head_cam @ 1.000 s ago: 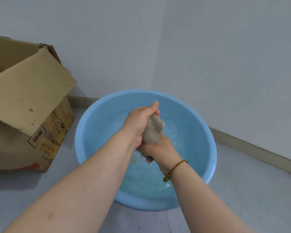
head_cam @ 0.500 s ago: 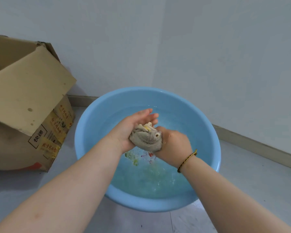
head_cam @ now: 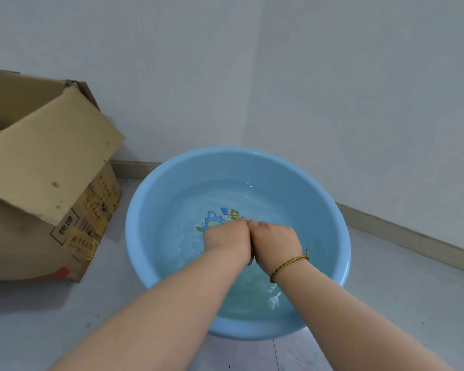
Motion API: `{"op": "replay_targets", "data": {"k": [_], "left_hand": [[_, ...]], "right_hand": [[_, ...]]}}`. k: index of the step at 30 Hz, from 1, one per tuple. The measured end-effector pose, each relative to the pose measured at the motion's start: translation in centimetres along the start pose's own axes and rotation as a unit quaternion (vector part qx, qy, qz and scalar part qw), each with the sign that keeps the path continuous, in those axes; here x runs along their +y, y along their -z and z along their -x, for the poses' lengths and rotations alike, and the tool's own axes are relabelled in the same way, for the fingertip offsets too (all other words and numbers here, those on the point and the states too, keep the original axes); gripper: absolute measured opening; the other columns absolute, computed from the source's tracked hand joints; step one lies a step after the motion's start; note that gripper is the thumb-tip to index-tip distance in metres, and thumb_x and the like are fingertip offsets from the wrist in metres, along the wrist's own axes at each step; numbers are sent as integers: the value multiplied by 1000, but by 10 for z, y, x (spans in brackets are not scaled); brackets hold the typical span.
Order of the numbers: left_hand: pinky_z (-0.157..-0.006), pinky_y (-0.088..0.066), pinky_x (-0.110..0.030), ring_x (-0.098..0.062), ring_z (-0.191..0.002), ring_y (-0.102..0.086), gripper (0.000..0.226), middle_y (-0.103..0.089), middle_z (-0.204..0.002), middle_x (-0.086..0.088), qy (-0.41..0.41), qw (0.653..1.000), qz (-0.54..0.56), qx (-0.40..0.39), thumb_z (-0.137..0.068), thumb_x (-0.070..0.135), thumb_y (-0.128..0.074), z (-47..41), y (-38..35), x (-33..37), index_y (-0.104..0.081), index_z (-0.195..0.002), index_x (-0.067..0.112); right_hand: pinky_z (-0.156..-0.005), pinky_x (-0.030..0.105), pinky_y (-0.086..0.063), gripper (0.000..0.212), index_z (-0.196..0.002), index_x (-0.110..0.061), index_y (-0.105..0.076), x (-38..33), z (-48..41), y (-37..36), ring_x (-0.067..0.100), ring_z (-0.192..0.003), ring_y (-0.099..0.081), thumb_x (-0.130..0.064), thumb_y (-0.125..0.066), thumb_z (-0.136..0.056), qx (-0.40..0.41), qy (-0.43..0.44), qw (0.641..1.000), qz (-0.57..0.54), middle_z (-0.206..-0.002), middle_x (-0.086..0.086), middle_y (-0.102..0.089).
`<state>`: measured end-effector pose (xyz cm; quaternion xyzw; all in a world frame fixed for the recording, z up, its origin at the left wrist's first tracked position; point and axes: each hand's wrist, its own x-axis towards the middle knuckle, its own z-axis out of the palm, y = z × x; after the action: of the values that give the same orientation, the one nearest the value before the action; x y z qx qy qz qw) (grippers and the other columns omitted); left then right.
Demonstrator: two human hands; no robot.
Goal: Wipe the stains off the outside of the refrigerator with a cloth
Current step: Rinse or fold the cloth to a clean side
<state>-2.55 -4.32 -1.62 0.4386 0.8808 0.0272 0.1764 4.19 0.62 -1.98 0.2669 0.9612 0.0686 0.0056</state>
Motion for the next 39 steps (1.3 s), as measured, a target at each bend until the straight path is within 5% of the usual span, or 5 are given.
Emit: {"op": "replay_targets", "data": {"k": [16,25,29,33,39], "left_hand": [[-65,-31,-25,-25,-97,-60,32,-62,-109,1,-198,966,-106,127,-83,31,-49,5,3,-37,-45,-112,16],[-67,-48,-30,-18,-71,-58,34,-56,-74,9,-55,948,313,20,-65,23,-69,11,54,-13,-43,-87,27],[-75,-53,-36,-21,-85,-61,47,-54,-81,12,-45,930,362,41,-67,22,-70,33,127,5,-38,-102,27],[-71,-45,-28,-19,-90,-58,59,-56,-98,7,-15,929,356,98,-69,23,-70,63,216,22,-36,-117,24],[-73,-39,-22,-9,-99,-50,57,-45,-104,15,-120,917,361,121,-67,35,-76,140,362,76,-42,-112,29]], "right_hand": [[-65,25,-33,27,-109,-12,-49,-5,7,7,26,-80,-50,-17,-49,-83,-50,-51,986,-149,-102,6,-64],[-80,28,-37,58,-134,-15,-30,18,4,59,25,-114,-43,0,-49,-82,70,-127,957,-251,-132,5,-33],[-66,19,-31,65,-136,-14,-30,31,1,128,21,-96,-47,10,-50,-79,129,-234,869,-417,-127,3,-33],[-52,15,-47,19,-101,-11,-46,43,5,226,6,-58,-58,-1,-53,-87,108,-300,670,-671,-94,6,-59],[-79,33,-52,33,-106,-17,-38,55,22,404,12,-84,-60,-25,-62,-84,146,-357,543,-746,-96,0,-56]]}}
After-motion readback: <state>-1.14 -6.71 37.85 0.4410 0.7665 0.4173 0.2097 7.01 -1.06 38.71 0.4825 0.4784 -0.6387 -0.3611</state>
